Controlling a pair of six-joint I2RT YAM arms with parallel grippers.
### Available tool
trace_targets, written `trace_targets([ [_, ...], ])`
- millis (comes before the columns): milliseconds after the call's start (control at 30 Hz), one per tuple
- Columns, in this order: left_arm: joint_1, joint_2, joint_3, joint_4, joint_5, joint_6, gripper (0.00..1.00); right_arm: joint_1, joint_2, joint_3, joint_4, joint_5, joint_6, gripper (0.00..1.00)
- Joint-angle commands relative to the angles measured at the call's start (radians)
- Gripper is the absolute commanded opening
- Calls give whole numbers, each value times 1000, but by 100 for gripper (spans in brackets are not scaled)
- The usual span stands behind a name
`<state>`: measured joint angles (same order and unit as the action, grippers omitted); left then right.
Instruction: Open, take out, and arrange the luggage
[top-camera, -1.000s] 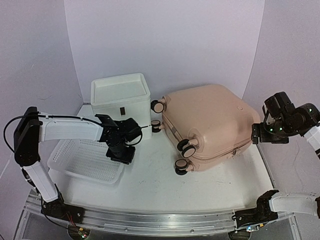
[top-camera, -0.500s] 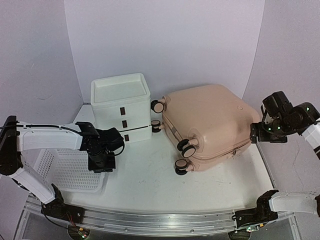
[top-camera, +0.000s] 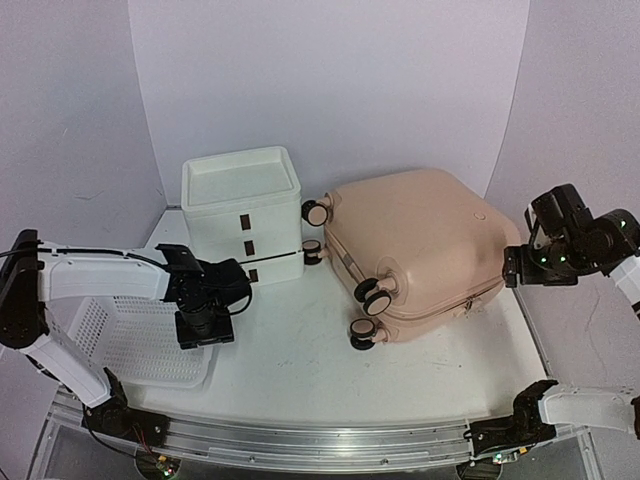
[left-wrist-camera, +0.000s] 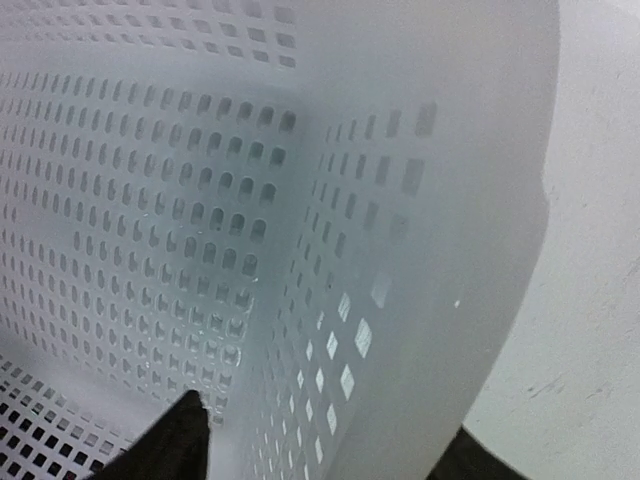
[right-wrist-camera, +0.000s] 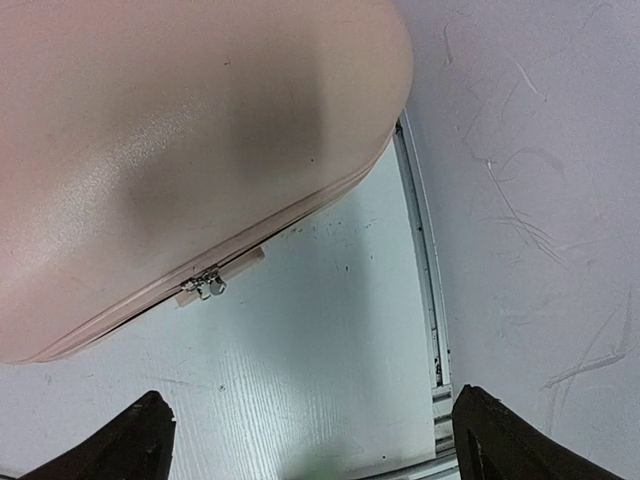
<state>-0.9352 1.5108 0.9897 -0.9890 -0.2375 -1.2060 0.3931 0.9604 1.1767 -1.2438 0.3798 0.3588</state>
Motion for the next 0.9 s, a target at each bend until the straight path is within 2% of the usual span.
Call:
trace_targets([
  [0,-6,-167,47,-39,-37,79,78,-5,-10,-15,30,33,-20,98],
  [133,-5,-283,95,-34,-71,214,93,-5,8,-11,30,23,-21,98],
  [233,9,-318,173,-28,-86,345,98,-5,14,-11,31,8,-21,98],
  [267,33,-317,205,-29,-72,386,99,-5,17,-11,31,3,-20,98],
  [367,195,-290,309,-22,15,515,99,-4,23,-12,31,-20,-20,98],
  [500,348,-202,484,-7,11,661,99,-5,32,-10,29,-57,-21,98],
  [667,544,4,728,7,110,758,99,-5,47,18,-45,-72,-34,98],
  [800,629,164,882,1,161,799,94,-5,29,23,-101,-50,-39,98],
  [867,647,227,939,1,134,819,90,-5,12,19,-119,-31,-39,98],
])
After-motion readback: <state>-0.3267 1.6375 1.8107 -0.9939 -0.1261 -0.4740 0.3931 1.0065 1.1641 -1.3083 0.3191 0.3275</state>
